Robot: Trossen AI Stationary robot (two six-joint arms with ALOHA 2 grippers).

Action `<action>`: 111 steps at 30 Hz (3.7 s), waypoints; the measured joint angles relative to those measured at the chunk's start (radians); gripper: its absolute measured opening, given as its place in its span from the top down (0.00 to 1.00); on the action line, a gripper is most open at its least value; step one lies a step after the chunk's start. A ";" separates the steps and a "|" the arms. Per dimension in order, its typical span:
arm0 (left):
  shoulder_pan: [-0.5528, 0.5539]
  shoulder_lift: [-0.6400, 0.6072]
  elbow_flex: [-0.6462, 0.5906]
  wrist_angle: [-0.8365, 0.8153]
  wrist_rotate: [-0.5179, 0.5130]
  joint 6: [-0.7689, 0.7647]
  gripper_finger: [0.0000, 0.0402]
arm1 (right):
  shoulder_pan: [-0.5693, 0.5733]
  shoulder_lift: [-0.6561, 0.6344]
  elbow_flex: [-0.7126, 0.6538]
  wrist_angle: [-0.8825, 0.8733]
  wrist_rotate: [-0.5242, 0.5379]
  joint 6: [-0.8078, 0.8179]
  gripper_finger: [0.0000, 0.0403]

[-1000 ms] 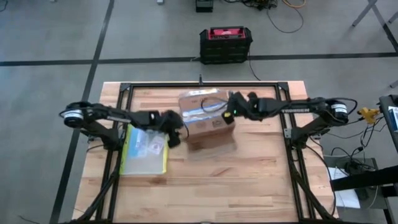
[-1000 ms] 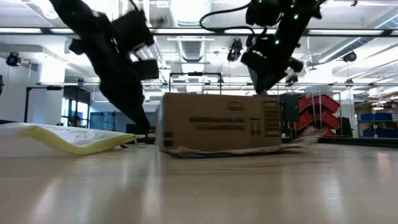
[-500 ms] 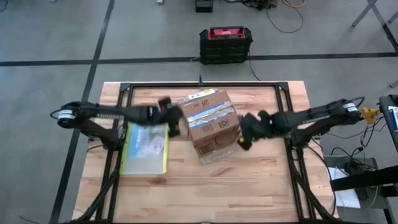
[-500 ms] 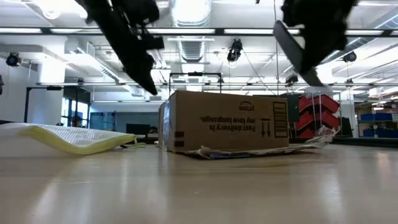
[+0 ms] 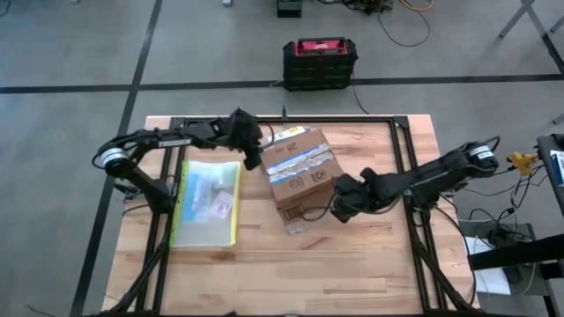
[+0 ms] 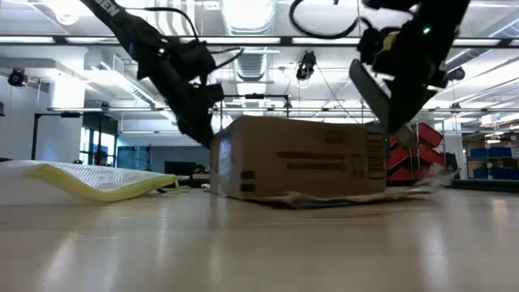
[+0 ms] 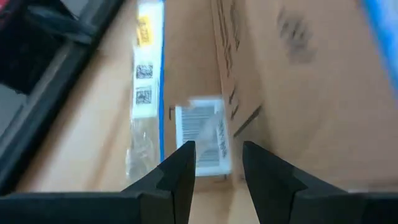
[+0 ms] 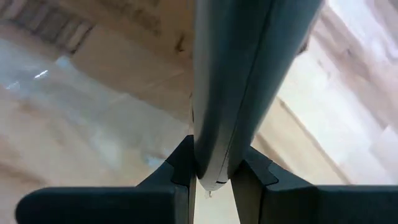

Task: Unpack boxes
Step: Break down the box until it is fully flat

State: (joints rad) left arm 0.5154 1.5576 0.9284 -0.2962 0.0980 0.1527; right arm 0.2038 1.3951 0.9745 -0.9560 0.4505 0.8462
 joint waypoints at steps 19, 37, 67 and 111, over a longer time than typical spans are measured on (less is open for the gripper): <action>-0.771 0.111 0.085 0.209 -0.328 -0.315 0.70 | -0.357 -0.013 0.028 0.207 0.038 -0.532 0.88; -0.323 -0.066 0.148 -0.206 -0.478 -0.211 0.70 | 0.216 -0.212 -0.013 -0.116 -0.063 0.106 0.88; -0.547 0.046 0.073 -0.199 -0.159 -0.318 0.70 | -0.178 -0.105 -0.062 0.193 0.074 -0.239 0.88; -0.269 0.573 0.689 0.195 0.020 0.064 0.62 | -0.077 -0.387 -0.474 0.839 0.424 0.183 0.88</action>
State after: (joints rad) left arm 0.2460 2.1308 1.6175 -0.1014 0.1176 0.2169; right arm 0.1267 1.0078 0.5007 -0.1168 0.8743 1.0290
